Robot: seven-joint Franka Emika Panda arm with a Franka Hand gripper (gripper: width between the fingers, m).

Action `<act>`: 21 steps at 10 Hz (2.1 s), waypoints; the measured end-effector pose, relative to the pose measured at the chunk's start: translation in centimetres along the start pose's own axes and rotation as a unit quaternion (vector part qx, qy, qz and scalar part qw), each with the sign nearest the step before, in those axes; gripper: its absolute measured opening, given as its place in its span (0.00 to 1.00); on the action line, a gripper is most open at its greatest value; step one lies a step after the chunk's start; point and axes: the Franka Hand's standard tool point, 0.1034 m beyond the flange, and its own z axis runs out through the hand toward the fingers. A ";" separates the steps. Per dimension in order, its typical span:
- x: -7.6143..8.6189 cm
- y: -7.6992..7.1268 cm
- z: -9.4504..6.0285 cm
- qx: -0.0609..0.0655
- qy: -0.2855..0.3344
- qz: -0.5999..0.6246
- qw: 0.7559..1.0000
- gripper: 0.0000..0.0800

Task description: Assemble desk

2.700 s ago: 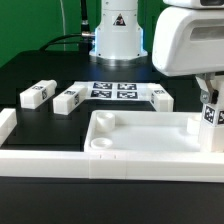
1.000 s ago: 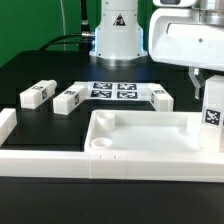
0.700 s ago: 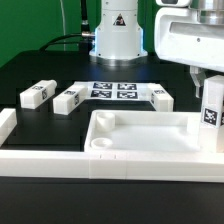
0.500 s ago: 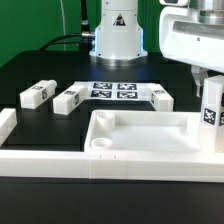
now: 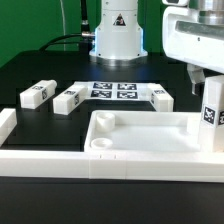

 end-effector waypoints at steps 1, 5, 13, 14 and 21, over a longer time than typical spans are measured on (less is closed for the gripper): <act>0.0 0.0 -0.1 0.000 0.000 -0.036 0.999 0.77; 0.0 0.0 0.0 0.000 0.000 -0.169 0.986 0.81; -0.6 -0.1 -0.1 -0.015 0.010 -0.462 0.887 0.81; -0.6 -0.1 -0.1 -0.017 0.010 -0.502 0.865 0.81; -0.2 0.0 -0.1 -0.028 0.012 -0.644 0.764 0.81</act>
Offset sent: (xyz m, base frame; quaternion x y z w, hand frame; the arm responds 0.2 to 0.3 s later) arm 0.0000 0.0000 0.0000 0.0000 0.0000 -0.1938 0.9810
